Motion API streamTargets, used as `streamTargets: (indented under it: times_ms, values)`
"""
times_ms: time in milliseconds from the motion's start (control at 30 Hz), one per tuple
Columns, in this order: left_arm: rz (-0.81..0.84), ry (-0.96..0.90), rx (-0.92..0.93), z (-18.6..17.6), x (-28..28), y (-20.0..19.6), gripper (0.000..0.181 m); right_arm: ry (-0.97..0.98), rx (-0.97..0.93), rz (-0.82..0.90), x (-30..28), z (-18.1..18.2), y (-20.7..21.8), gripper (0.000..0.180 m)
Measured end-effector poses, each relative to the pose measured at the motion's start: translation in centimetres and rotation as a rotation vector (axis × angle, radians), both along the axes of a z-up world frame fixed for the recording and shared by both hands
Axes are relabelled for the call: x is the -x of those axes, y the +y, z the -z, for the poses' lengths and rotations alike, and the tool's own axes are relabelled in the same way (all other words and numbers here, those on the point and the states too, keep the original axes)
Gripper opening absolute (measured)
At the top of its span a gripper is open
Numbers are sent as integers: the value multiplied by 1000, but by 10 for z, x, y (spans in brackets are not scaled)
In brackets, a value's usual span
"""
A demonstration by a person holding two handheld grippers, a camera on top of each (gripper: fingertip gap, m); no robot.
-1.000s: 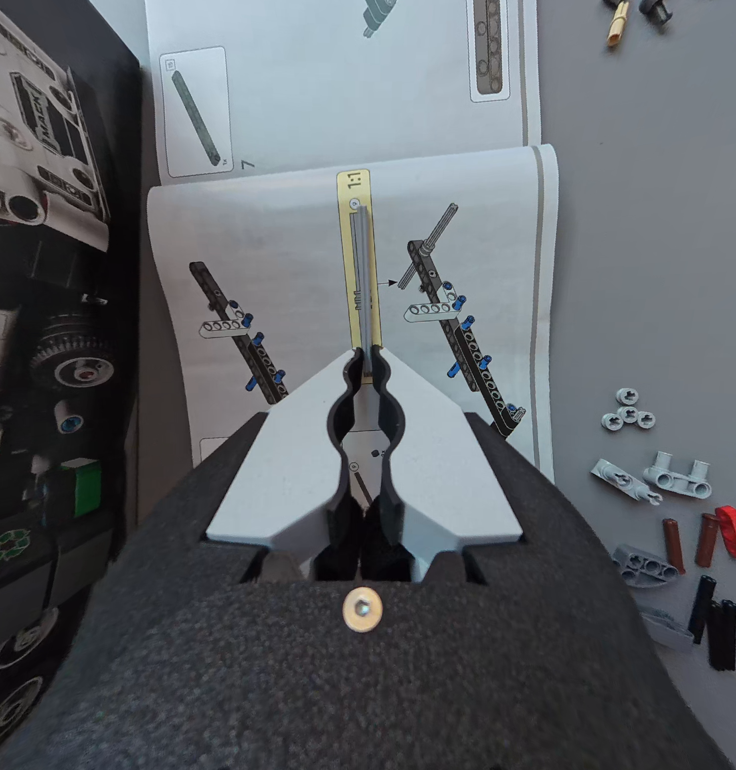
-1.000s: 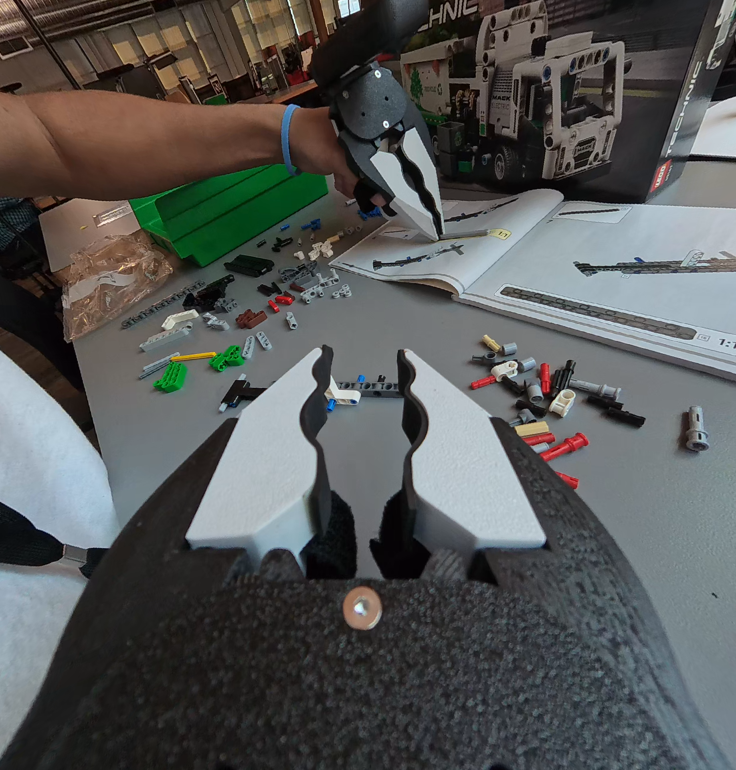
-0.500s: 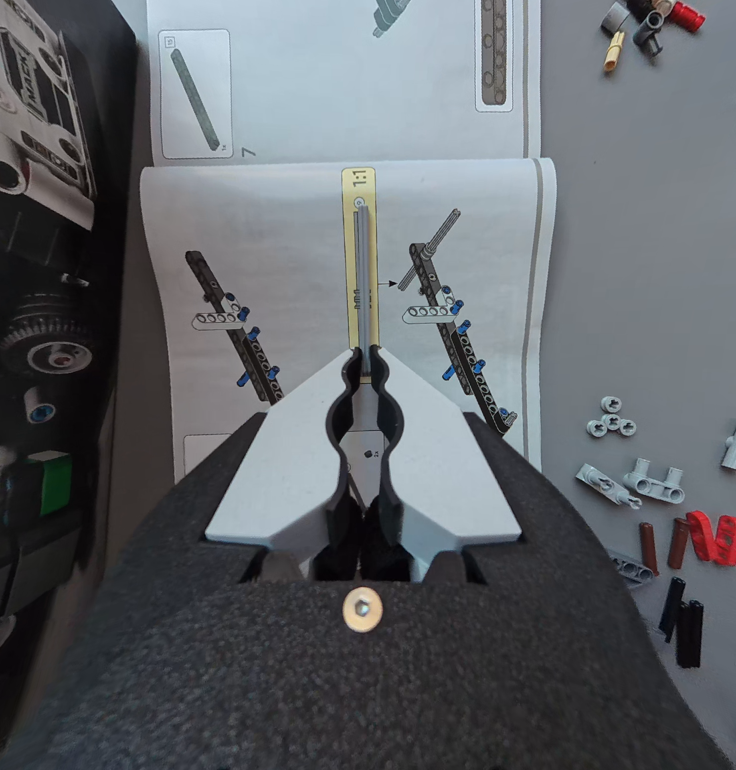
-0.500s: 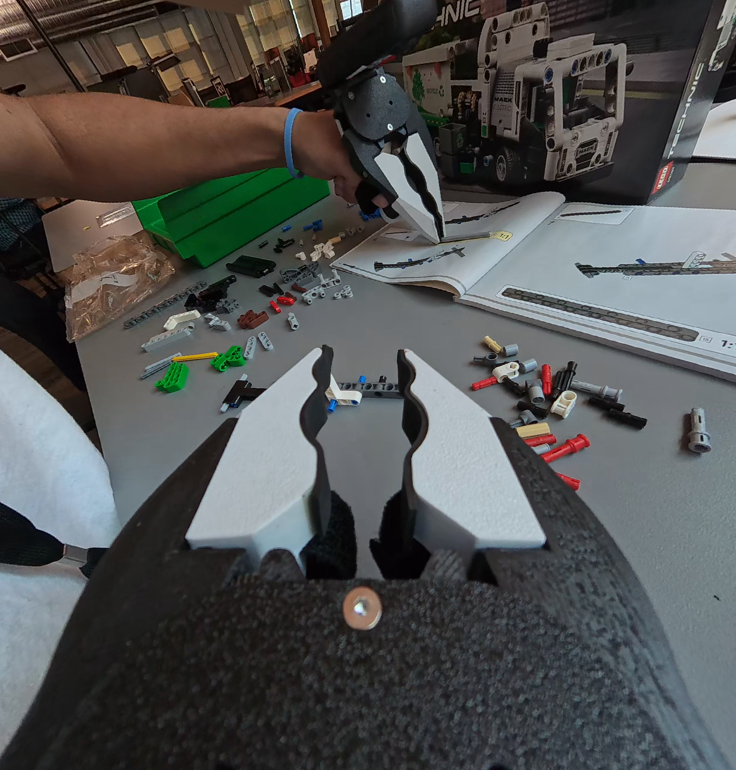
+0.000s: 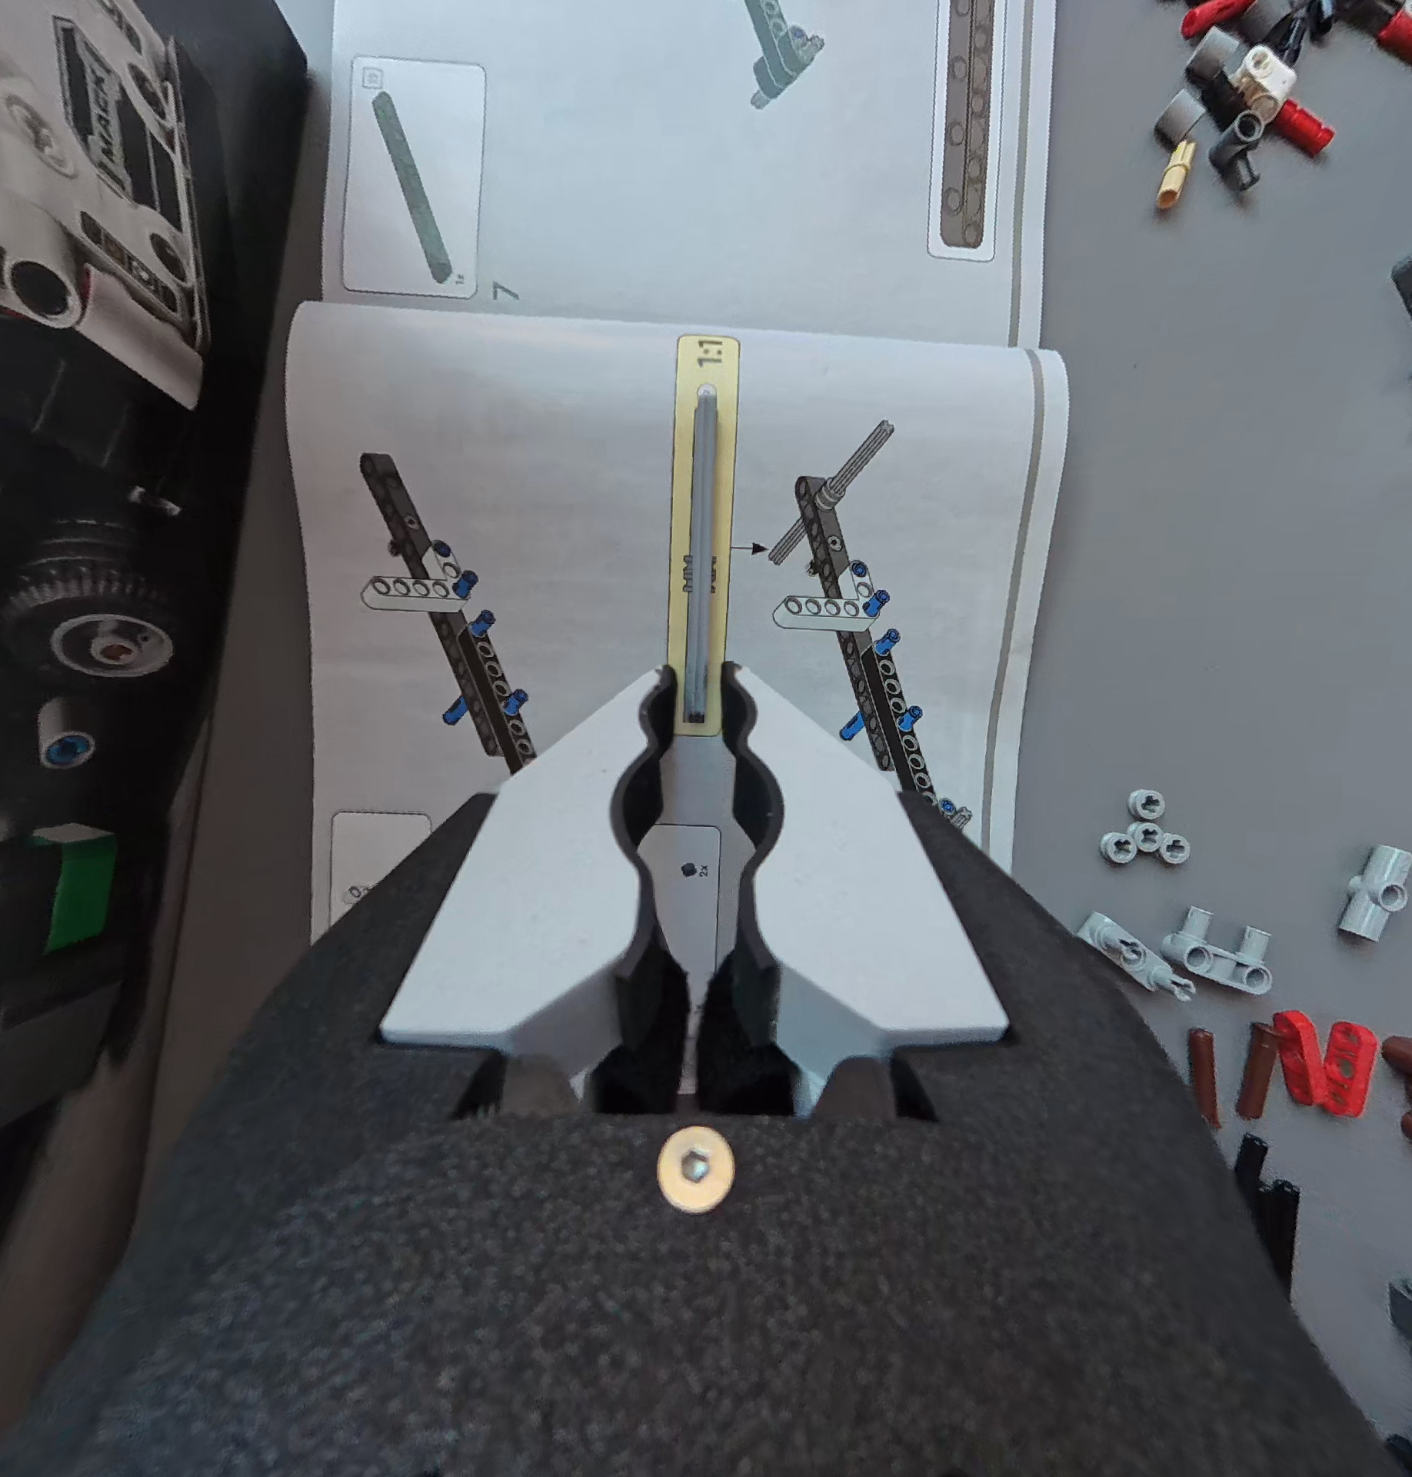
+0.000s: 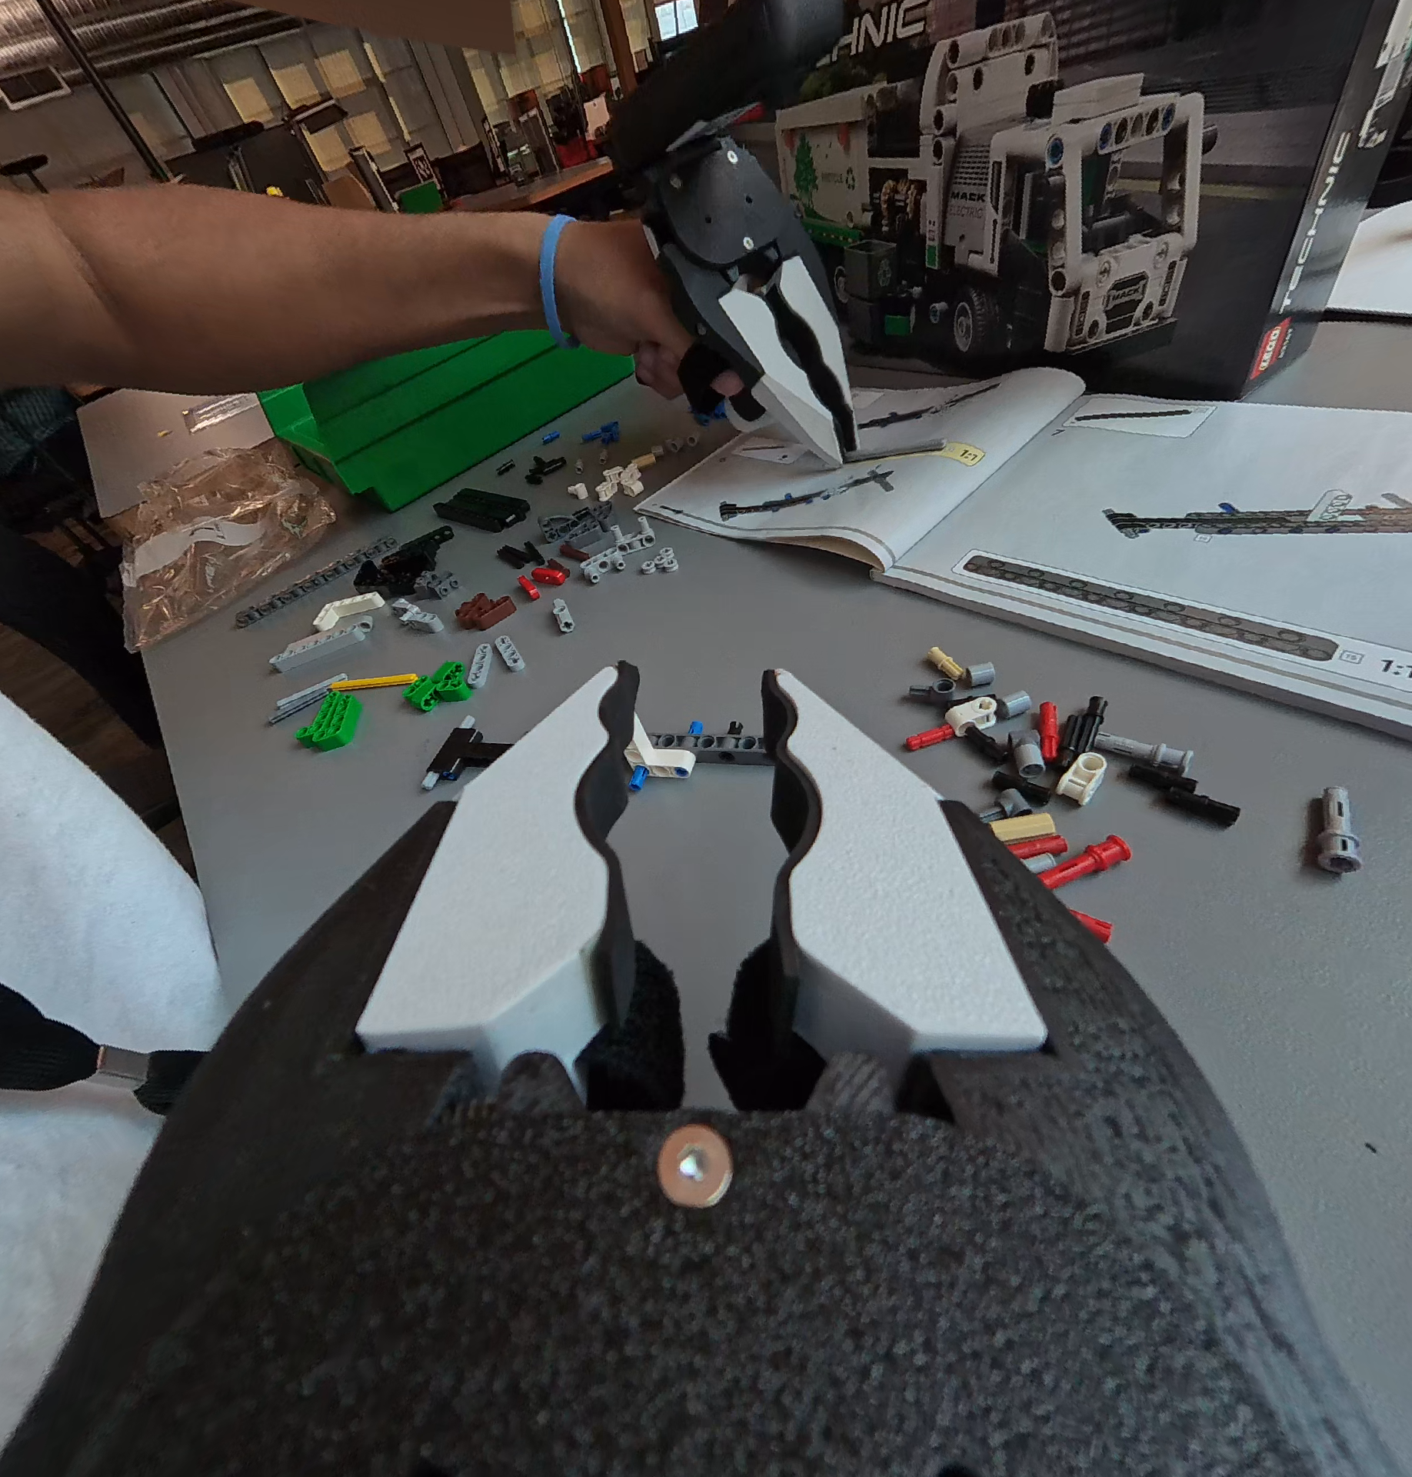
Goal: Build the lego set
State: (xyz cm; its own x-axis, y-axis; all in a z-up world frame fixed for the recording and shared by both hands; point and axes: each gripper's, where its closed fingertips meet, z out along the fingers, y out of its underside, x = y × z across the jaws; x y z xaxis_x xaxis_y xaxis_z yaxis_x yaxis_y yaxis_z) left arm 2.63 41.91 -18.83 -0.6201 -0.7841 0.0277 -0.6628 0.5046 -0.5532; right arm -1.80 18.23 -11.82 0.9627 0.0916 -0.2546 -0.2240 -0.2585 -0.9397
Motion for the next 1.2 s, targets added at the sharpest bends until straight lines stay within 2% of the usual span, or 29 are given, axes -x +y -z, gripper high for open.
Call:
streamTargets:
  times_ms: [33,467,800,1200]
  values:
    - [-3,-6,-1,-2,0,1,12,-1,0,0,0,0,0,31]
    - [-50,-115,-57,-40,16,23,12,-6,0,3,0,0,0,31]
    - [56,-44,-116,-18,-4,7,17,-9,-4,6,0,-1,0,31]
    - [155,81,-79,-5,-5,-6,16,-10,-5,0,1,-1,0,31]
